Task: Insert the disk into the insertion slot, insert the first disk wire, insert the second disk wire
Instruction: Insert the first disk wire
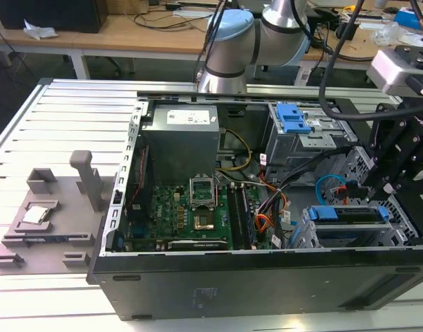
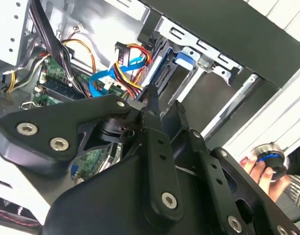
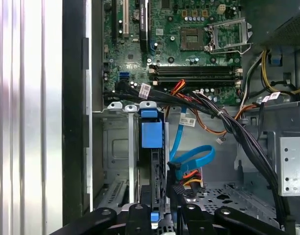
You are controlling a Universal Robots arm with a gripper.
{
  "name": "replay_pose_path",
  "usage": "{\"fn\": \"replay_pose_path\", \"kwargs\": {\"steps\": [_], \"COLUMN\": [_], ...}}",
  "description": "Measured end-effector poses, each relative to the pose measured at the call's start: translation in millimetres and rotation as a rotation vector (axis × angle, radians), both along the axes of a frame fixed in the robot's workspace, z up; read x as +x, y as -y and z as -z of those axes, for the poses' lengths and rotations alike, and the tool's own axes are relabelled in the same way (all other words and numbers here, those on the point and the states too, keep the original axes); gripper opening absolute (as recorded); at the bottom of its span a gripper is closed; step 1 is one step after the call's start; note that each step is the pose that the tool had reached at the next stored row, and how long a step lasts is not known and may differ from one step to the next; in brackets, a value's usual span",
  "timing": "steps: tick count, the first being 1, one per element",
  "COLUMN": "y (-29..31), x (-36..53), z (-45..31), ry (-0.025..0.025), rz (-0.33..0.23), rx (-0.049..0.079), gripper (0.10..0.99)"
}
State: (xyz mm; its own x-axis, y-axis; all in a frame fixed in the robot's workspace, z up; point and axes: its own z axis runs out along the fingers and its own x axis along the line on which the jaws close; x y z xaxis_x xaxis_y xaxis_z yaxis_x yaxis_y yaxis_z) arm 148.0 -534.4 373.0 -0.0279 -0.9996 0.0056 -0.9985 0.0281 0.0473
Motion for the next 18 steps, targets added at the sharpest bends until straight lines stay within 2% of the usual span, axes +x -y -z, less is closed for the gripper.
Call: {"fn": "replay_pose_path", "kwargs": {"steps": [5,6,7,11,14,16,18], "y": [-5.2,-9.3,-10.4,-10.8,-10.9,-10.9,-10.9], "x": [-1.4,-4.4,-5.4,-5.7,-5.7,-5.7,-5.7], "z": [4.8,5.9,7.5,16.3,16.5,16.5,16.5], "ry": [0.0000,0.0000,-0.0001,-0.0001,0.0000,0.0000,0.0000], "rz": [0.022,0.025,0.026,0.029,0.029,0.029,0.029], "rx": [0.000,0.000,0.000,0.000,0.000,0.000,-0.001], "gripper": [0.302,0.302,0.302,0.302,0.302,0.286,0.169]}}
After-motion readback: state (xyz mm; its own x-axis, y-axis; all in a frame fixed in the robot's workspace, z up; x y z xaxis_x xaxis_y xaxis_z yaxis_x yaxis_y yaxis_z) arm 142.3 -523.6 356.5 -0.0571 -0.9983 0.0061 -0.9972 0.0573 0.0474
